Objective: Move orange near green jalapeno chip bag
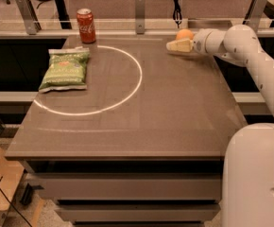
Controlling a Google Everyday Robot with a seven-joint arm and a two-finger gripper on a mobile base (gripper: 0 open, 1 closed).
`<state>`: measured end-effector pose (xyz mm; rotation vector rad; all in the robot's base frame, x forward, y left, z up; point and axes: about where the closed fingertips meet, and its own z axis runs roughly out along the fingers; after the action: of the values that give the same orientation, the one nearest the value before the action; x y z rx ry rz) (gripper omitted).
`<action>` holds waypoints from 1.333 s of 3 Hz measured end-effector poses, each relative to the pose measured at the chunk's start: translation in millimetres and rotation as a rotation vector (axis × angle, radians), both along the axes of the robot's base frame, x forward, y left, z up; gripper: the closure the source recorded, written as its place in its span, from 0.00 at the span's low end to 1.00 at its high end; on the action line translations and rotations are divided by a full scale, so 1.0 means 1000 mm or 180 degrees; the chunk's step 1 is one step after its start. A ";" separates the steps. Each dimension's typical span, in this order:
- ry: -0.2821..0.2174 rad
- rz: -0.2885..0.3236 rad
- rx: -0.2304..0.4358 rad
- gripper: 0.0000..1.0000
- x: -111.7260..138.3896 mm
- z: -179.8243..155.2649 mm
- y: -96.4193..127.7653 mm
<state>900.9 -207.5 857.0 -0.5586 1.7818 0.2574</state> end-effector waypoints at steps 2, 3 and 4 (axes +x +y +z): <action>-0.0070 0.0173 -0.0160 0.60 0.008 0.006 0.010; -0.0117 0.0315 -0.0255 0.83 -0.001 0.021 0.023; -0.0340 0.0642 -0.0301 1.00 -0.028 0.070 0.055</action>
Offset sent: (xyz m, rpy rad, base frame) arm 0.0095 0.0088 0.0217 -0.1001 -0.0567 0.0895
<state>872.4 -153.0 927.0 -0.8072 1.6419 0.2779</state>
